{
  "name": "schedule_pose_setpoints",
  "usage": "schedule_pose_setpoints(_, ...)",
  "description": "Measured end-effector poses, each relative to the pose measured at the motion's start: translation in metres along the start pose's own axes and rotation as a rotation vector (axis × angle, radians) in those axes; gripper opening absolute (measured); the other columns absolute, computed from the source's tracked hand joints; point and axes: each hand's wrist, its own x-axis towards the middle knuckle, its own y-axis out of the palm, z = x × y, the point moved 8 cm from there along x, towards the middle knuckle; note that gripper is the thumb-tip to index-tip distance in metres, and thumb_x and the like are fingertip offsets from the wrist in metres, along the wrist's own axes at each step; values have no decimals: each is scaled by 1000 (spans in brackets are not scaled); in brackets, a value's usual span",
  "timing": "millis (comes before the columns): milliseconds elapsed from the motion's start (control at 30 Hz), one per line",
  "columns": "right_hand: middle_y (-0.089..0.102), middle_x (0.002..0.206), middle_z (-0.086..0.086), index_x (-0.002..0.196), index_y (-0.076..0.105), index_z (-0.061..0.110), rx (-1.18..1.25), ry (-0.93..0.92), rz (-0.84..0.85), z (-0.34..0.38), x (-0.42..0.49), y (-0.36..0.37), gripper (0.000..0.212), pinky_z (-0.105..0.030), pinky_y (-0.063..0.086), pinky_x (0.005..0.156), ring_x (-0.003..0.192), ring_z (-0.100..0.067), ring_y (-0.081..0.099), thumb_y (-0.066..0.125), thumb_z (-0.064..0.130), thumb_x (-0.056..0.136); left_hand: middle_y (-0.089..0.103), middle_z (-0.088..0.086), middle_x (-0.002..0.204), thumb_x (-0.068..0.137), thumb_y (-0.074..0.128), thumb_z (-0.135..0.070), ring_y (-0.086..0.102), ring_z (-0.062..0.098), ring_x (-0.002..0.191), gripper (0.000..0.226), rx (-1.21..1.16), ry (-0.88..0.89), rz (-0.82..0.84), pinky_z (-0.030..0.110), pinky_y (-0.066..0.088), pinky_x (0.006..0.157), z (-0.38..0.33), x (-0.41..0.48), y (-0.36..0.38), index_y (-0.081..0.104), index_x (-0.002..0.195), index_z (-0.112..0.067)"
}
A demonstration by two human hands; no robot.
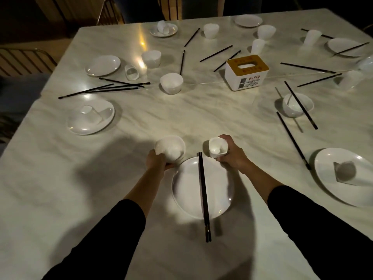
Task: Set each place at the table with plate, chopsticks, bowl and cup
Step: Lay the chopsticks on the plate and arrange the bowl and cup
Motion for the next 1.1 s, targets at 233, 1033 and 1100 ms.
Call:
schedule_pose_setpoints(233,56,108,-3,129,44,36,38,7,10,3,-4,-4,71,-27,44,78,98,-24,53,76,8,72,57,20,105,82,43,4,62,38,85,42,93,-32,47,34,58,54,12,-16,-5,51,123,4)
schedule_pose_setpoints(1033,50,112,-6,137,38,36,25,55,0,0,-16,-7,76,-29,44,79,103,-26,49,71,4,77,67,27,85,84,47,5,69,43,76,19,669,49,164,57,58,71,42,-22,-13,66,83,4)
schedule_pose_setpoints(1100,50,112,-7,138,36,38,15,68,8,1,-17,-6,80,-32,48,82,104,-27,51,74,8,74,66,26,81,83,47,6,67,37,64,19,614,2,194,51,60,64,44,-24,-13,65,89,8)
